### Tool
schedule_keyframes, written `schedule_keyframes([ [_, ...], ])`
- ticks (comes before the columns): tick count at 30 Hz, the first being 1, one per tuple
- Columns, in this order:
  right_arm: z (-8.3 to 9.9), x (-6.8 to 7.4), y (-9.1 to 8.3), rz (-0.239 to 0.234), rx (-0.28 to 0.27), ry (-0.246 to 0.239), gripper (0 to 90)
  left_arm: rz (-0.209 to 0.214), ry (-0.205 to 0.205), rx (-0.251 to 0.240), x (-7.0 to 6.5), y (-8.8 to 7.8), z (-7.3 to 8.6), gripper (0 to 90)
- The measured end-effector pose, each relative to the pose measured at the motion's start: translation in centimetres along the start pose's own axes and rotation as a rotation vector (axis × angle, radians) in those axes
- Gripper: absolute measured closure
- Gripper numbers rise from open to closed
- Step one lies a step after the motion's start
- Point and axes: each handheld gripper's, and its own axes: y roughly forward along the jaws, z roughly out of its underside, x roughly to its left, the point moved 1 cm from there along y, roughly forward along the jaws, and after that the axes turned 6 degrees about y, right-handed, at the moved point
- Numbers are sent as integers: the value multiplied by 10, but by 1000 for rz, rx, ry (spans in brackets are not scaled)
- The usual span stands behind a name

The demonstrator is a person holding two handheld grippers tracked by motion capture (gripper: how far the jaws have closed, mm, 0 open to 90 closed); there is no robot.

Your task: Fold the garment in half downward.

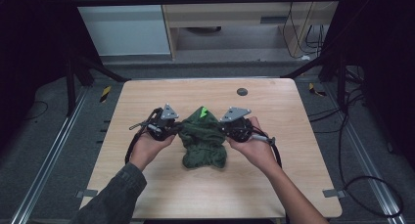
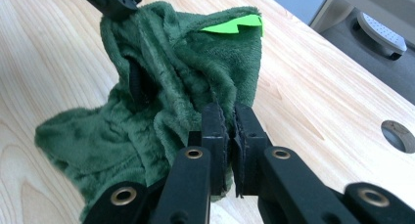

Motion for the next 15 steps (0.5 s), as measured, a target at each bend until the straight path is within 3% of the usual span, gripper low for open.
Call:
schedule_keyframes([
  [15,25,6,-5,-2,3,11,846,19,0,-28,-19,4,11,810],
])
